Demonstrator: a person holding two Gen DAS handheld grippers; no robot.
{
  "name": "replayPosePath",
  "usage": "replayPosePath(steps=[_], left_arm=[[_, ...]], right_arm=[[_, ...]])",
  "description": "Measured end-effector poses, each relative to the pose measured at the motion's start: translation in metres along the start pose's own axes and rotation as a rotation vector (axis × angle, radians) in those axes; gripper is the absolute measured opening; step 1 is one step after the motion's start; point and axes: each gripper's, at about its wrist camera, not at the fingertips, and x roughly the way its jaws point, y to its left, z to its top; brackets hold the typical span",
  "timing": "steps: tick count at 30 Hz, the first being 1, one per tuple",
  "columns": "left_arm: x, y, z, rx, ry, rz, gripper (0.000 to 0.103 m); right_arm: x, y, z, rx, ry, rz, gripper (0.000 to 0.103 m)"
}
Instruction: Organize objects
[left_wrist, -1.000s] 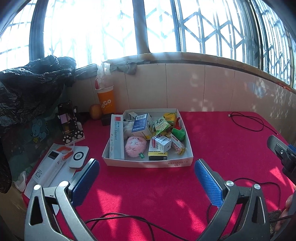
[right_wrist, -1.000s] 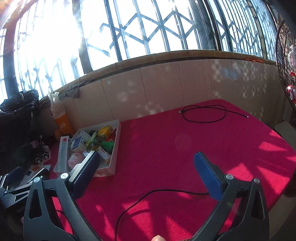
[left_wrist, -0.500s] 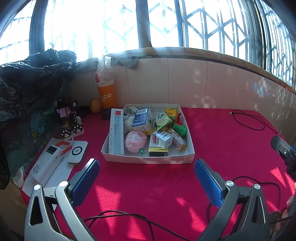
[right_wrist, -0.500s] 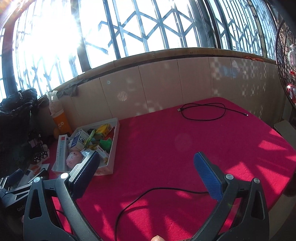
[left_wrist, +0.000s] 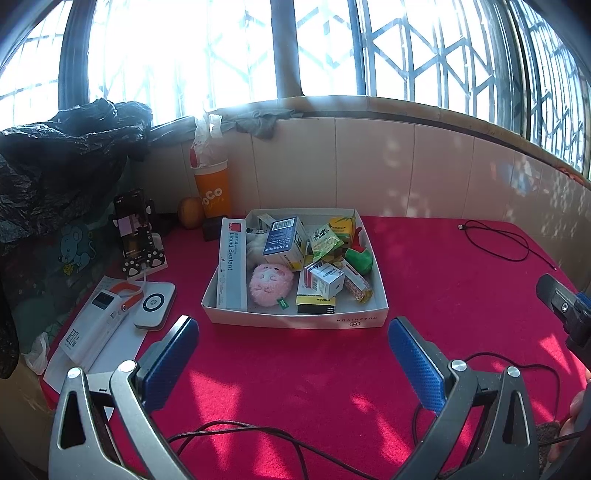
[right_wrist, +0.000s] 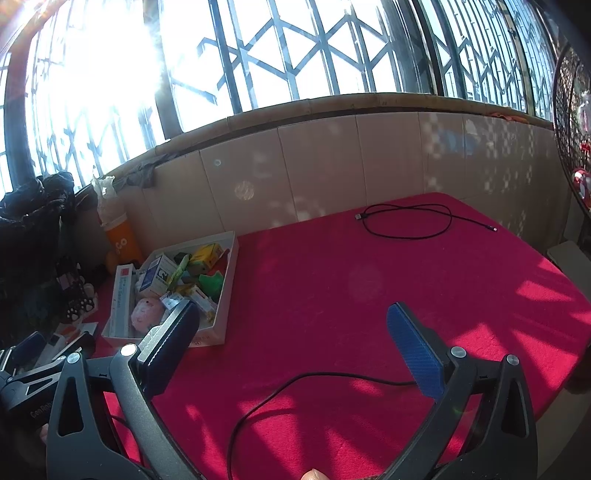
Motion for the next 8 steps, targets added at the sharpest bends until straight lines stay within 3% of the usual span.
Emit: replayPosePath(steps=[8], left_arm=[[-0.004,-0.0037,-0.0005,0.01,-0.018,-0.019,0.103]], right_arm=[[0.0019,-0.0006,-0.0026,-0.006,0.011,0.004,0.103]])
